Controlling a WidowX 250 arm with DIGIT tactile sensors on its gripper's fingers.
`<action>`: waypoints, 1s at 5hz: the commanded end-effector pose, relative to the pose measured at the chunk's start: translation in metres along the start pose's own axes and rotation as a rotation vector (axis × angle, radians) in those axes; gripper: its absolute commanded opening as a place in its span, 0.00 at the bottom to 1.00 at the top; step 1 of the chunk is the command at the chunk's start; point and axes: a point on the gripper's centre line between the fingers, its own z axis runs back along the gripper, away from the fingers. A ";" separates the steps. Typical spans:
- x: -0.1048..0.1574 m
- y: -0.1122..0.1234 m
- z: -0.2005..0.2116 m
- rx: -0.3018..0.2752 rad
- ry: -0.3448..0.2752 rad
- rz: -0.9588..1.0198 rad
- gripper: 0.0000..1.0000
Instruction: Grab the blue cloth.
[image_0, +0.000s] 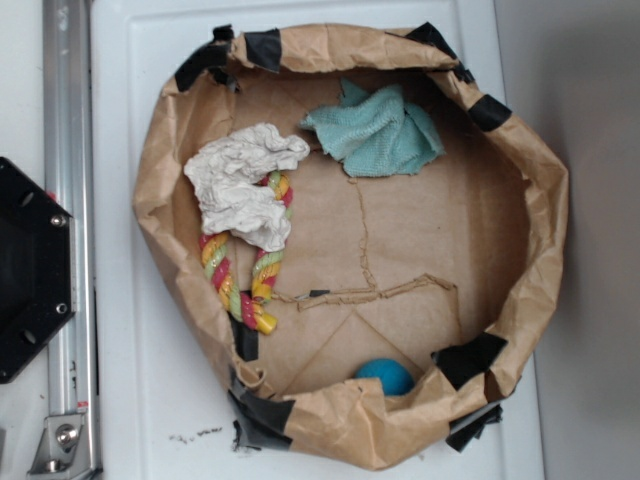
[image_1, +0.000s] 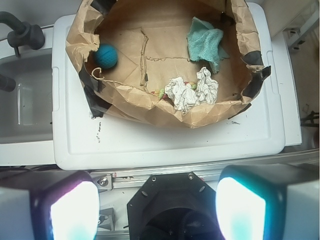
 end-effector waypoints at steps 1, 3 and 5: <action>0.000 0.000 0.000 0.000 0.000 0.000 1.00; 0.082 0.014 -0.080 0.186 -0.094 0.148 1.00; 0.140 0.031 -0.163 0.173 -0.110 0.068 1.00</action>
